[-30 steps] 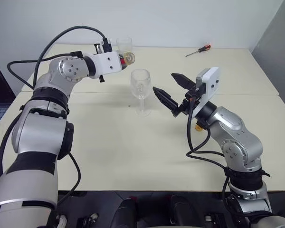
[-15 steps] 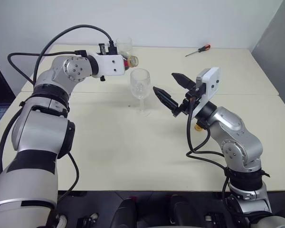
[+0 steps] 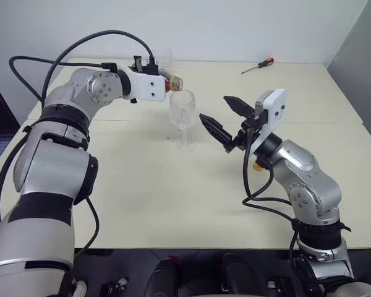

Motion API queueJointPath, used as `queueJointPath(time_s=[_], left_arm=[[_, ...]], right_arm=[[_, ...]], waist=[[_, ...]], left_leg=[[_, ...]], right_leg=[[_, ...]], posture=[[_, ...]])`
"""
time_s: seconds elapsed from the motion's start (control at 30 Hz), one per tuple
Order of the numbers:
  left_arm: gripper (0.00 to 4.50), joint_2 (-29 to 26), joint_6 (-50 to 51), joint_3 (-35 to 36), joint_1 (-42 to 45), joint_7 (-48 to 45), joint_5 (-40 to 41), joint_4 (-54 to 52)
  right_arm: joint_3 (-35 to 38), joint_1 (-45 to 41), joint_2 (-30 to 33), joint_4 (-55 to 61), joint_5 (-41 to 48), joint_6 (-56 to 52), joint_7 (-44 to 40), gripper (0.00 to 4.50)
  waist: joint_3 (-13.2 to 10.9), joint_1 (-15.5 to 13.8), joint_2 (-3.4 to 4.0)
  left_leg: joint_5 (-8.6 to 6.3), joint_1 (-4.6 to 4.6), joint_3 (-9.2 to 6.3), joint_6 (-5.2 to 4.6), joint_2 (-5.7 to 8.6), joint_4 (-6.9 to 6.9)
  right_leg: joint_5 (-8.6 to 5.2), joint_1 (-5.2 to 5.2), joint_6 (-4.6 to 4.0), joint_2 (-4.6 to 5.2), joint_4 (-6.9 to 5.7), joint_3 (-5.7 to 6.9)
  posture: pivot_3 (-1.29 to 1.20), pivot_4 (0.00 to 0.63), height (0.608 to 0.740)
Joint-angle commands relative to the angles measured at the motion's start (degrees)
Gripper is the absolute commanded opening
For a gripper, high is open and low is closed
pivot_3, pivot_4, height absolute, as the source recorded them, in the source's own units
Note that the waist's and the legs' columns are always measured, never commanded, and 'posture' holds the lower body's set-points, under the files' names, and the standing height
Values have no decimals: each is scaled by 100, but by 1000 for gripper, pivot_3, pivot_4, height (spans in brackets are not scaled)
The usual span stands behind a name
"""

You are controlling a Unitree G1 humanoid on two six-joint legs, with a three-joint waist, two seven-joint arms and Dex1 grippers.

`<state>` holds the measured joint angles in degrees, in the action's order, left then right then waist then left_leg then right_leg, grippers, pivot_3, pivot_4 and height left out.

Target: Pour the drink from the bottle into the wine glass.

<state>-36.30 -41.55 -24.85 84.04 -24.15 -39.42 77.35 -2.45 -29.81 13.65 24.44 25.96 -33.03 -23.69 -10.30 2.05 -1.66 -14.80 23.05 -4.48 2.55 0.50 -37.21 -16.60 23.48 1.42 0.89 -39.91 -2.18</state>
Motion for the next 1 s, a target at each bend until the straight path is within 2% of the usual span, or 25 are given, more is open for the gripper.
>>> queueJointPath(time_s=[0.03,1.0], left_arm=[[1153,-137,-94,-53,338,248,-69,-57],[1153,-208,-95,-337,546,603,-377,0]], right_arm=[[9,13,-21,154,10,146,-3,4500],[-12,1,-41,86,-9,168,-7,4500]], waist=[[0,0,0],[0,6,0]], left_leg=[[0,0,0,0,0,0],[0,0,2,0,0,-3]], right_leg=[[0,0,0,0,0,-1],[0,1,0,0,-4,-2]], posture=[[0,150,740],[0,150,740]])
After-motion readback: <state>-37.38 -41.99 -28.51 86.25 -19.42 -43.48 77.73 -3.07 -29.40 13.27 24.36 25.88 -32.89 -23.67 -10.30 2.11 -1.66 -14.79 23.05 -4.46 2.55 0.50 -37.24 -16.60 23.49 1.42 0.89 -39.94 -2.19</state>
